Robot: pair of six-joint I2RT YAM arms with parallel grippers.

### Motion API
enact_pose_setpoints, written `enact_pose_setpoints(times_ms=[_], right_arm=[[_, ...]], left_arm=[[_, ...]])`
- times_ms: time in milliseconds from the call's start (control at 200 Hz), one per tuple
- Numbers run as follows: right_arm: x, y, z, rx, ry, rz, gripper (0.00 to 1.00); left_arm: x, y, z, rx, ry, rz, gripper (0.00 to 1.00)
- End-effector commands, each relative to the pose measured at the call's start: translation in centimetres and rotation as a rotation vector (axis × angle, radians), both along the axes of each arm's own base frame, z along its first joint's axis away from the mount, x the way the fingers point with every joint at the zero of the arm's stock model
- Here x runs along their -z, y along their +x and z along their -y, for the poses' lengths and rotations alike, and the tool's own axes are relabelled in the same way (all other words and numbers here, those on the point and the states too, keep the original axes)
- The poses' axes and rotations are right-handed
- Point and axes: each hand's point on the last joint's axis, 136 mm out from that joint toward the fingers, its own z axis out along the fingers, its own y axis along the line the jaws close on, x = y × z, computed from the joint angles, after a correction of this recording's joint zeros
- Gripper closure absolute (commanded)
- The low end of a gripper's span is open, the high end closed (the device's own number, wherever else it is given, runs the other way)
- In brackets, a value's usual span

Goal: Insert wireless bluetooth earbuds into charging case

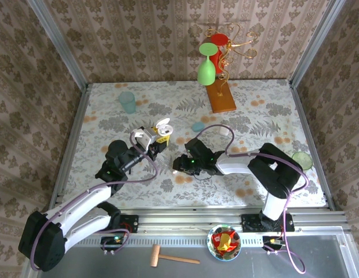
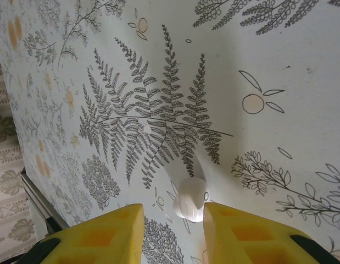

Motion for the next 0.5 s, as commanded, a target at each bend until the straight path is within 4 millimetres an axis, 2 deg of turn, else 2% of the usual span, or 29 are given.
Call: enact_pose_setpoints(times_ms=[0,180,495], right_arm=[[0.8,-0.3,-0.4,-0.007,0.003,-0.028,0.67],[1.2,-0.4,-0.5,-0.02,-0.004,-0.035,0.66],[0.4,-0.3,-1.9,-0.072,0.039,-0.028,0.67]], left_arm=[[-1.6,0.1,-0.1,-0.002,-0.018,0.05,0.78],[-1.6,0.0,-0.2,-0.004,-0.015,0.051,0.78],[-1.7,0.1,-0.2,-0.003,-0.013,0.053,0.78]])
